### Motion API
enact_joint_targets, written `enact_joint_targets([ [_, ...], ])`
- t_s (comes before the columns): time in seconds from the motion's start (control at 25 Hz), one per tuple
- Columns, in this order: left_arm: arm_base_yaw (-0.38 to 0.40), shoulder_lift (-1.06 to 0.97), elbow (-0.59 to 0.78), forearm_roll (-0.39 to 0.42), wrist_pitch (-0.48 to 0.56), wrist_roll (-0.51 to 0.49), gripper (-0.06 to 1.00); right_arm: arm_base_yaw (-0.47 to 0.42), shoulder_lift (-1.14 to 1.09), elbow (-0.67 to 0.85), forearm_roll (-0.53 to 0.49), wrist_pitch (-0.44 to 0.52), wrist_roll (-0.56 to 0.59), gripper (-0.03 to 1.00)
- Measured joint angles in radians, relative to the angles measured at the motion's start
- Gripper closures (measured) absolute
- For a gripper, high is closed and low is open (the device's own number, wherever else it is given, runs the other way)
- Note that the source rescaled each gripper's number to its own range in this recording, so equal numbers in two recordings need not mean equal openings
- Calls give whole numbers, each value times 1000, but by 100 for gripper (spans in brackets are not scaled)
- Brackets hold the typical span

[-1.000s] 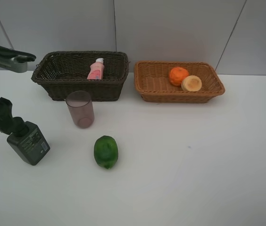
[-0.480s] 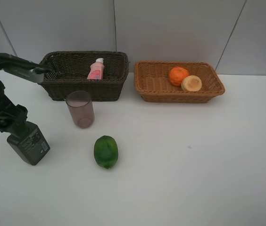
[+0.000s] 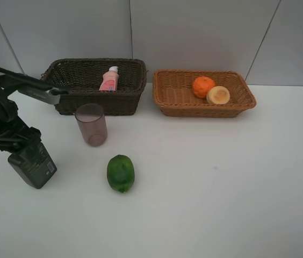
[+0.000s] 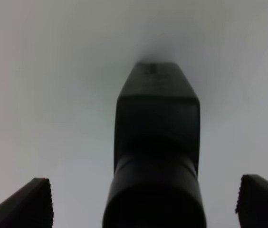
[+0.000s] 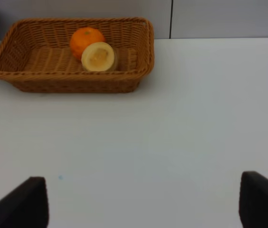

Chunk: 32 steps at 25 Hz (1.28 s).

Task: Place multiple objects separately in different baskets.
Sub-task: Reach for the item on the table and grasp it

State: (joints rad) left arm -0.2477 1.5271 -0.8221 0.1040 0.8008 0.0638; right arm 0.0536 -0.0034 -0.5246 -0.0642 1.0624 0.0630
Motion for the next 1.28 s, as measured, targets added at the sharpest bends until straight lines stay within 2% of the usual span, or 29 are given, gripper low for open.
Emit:
enact_joint_targets([
  [0.6, 0, 126, 0, 1, -63, 3, -6, 0, 0, 0, 0, 0, 0, 26],
  [1.28, 0, 133, 0, 1, -91, 5, -5, 0, 0, 0, 0, 0, 0, 26],
])
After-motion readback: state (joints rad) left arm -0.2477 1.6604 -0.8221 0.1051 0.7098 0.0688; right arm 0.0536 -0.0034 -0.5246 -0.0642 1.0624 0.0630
